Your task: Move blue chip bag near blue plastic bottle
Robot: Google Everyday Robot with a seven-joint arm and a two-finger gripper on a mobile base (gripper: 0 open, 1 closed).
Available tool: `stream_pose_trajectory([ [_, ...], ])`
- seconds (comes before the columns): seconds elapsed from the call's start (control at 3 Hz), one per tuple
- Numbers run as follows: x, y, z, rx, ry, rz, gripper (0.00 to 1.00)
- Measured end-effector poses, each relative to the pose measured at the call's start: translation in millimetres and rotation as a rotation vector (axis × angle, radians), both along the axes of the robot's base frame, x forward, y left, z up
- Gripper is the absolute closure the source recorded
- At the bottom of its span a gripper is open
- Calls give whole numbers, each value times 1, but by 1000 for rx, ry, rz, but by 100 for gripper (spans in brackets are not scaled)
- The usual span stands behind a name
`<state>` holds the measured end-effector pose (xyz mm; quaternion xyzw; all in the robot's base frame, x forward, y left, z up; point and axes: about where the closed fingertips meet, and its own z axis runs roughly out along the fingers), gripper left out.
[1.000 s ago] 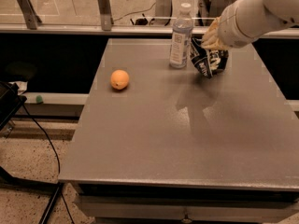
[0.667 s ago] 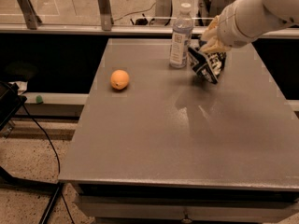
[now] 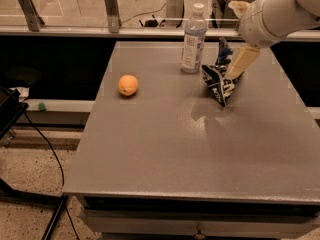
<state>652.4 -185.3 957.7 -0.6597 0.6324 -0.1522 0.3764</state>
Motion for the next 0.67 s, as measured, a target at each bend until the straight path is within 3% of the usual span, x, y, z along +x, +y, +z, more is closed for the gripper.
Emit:
stream_pose_trajectory([
  [0.33, -8, -48, 7, 53, 39, -61, 0],
  [0.67, -25, -112, 27, 124, 86, -184, 0],
])
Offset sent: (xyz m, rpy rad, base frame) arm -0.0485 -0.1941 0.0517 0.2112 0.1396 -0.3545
